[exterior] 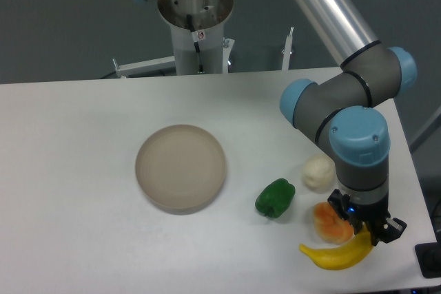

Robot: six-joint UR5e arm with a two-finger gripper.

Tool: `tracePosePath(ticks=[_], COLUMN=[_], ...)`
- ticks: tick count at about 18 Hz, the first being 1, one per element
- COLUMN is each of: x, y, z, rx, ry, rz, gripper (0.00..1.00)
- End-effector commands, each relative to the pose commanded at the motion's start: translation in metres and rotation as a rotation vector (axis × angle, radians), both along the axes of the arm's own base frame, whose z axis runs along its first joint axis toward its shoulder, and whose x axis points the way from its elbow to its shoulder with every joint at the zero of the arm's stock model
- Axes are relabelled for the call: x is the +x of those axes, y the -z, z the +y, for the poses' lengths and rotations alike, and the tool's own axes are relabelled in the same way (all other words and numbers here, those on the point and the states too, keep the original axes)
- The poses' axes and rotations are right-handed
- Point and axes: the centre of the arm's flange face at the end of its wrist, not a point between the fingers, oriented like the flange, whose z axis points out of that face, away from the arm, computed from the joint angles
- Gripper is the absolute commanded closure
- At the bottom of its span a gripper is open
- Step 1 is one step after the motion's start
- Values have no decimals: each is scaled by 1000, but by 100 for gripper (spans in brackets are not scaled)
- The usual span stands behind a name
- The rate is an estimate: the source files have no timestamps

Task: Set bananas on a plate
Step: 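Grip the yellow banana and lift it off the table, then carry the banana over the green pepper toward the beige plate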

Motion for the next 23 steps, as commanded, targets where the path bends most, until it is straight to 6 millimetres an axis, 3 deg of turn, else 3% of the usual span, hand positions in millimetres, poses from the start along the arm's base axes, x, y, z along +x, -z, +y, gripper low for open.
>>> tracePosePath(ticks=[3, 5, 12, 20, 23], x=[3, 15, 42, 125, 164], y=[-1, -4, -19, -26, -14], z=[-1, 3, -21, -73, -82], rx=[1, 1, -10, -76, -90], ry=[-4, 10, -13, -105, -179], rz=[-2, -4, -27, -134, -186], gripper=[66, 66, 66, 66, 66])
